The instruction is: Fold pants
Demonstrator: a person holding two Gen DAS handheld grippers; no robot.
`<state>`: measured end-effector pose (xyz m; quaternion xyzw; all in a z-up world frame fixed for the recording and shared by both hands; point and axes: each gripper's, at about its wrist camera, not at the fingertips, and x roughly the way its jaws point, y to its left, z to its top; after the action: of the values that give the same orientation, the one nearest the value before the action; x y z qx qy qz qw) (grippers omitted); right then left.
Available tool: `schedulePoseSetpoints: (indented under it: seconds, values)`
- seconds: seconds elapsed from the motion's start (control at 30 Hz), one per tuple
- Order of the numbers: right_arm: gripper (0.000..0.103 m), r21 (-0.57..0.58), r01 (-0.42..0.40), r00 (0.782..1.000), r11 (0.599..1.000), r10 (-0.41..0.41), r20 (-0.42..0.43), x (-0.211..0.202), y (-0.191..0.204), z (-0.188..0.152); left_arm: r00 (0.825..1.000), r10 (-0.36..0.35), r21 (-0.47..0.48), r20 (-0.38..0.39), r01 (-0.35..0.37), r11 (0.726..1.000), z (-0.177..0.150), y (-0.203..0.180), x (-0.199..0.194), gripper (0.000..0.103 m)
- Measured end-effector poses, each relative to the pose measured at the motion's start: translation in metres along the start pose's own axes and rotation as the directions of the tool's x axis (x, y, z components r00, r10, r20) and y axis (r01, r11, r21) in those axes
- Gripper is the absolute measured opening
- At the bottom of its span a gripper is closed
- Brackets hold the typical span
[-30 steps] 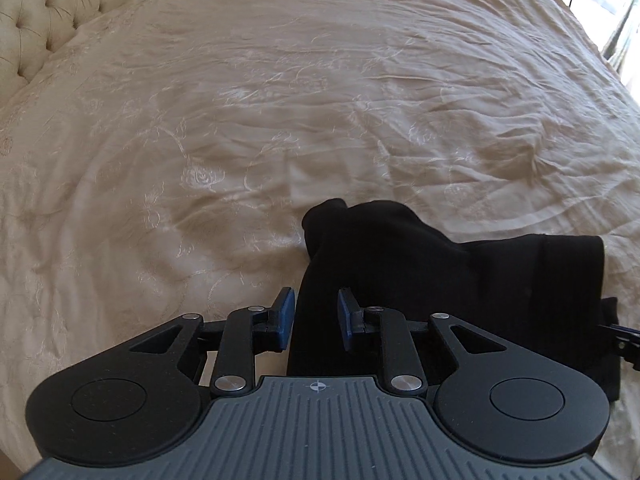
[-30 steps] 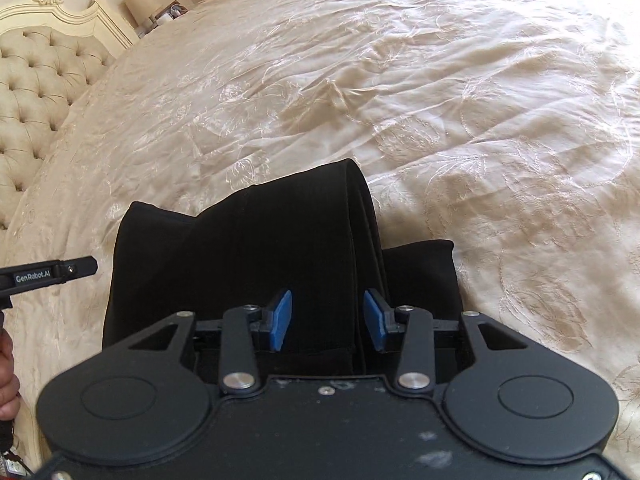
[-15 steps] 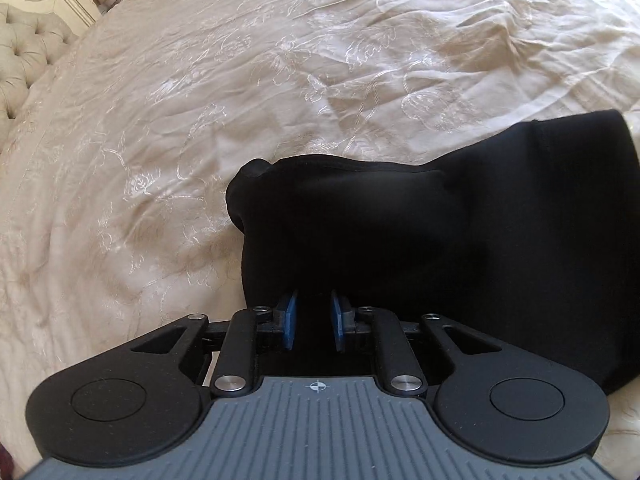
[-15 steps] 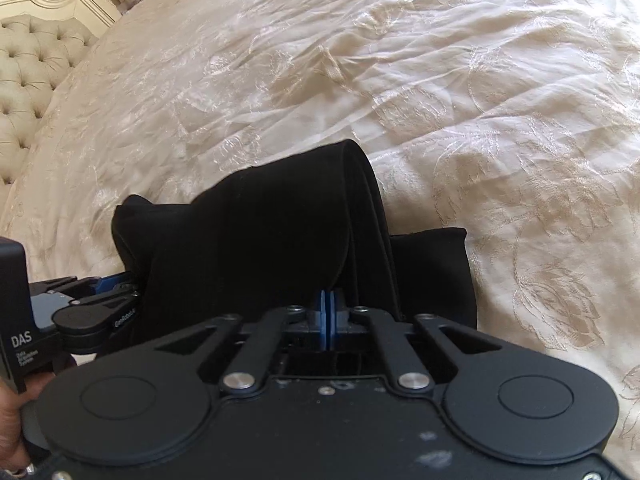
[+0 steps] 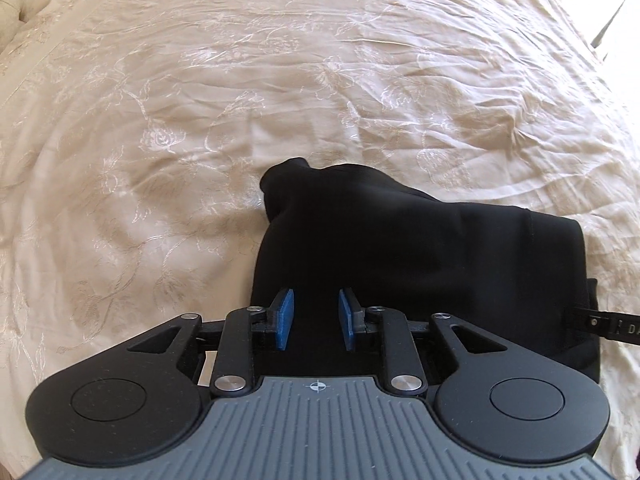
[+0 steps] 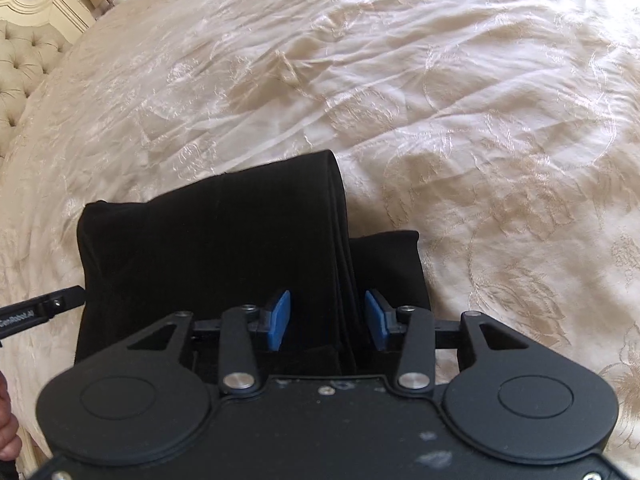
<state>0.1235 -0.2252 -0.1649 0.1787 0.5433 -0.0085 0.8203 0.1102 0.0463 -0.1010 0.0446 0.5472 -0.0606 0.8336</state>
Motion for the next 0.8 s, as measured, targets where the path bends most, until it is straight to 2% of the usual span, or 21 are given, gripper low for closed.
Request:
schedulePoseSetpoints:
  seconds: [0.2,0.27,0.33,0.37,0.43,0.5,0.57,0.67,0.8]
  values:
    - [0.048,0.036,-0.047,0.999,0.998,0.047,-0.003,0.007,-0.007,-0.004,0.999,0.03,-0.072,-0.027,-0.032,0.997,-0.011,0.026,-0.005,0.024]
    - [0.042,0.033,-0.054,0.998,0.998,0.054,-0.011,0.005,-0.007,-0.003,0.999,0.039,-0.088,-0.032,-0.042,0.995,-0.015,0.032,-0.007,0.024]
    - [0.018,0.016,-0.072,0.997,0.997,0.072,-0.001,-0.003,-0.003,-0.003,0.999,0.043,-0.094,-0.031,-0.045,0.994,-0.018,0.036,-0.009,0.024]
    - [0.011,0.013,-0.103,0.995,0.995,0.102,0.011,-0.013,-0.001,-0.004,0.999,0.044,-0.095,-0.028,-0.046,0.994,-0.018,0.037,-0.01,0.024]
    - [0.009,-0.022,-0.128,0.99,0.992,0.129,0.052,-0.04,0.01,-0.005,0.999,0.045,-0.093,-0.02,-0.047,0.995,-0.019,0.037,-0.013,0.024]
    - [0.009,-0.077,-0.102,0.989,0.992,0.11,0.097,-0.064,0.017,-0.009,0.999,0.04,-0.091,-0.009,-0.041,0.995,-0.018,0.036,-0.014,0.024]
    - [0.009,-0.059,-0.061,0.99,0.996,0.068,0.126,-0.076,0.009,-0.016,1.0,0.028,-0.084,-0.001,-0.028,0.996,-0.016,0.032,-0.014,0.024]
    - [0.009,0.024,-0.026,0.998,0.999,0.024,0.065,-0.059,-0.015,-0.022,1.0,0.009,-0.051,0.003,-0.009,0.999,-0.012,0.02,-0.012,0.024]
    - [0.009,-0.022,0.042,0.998,0.999,-0.041,0.048,-0.042,-0.014,-0.024,1.0,-0.005,0.023,0.004,0.005,1.0,-0.008,0.0,-0.006,0.024]
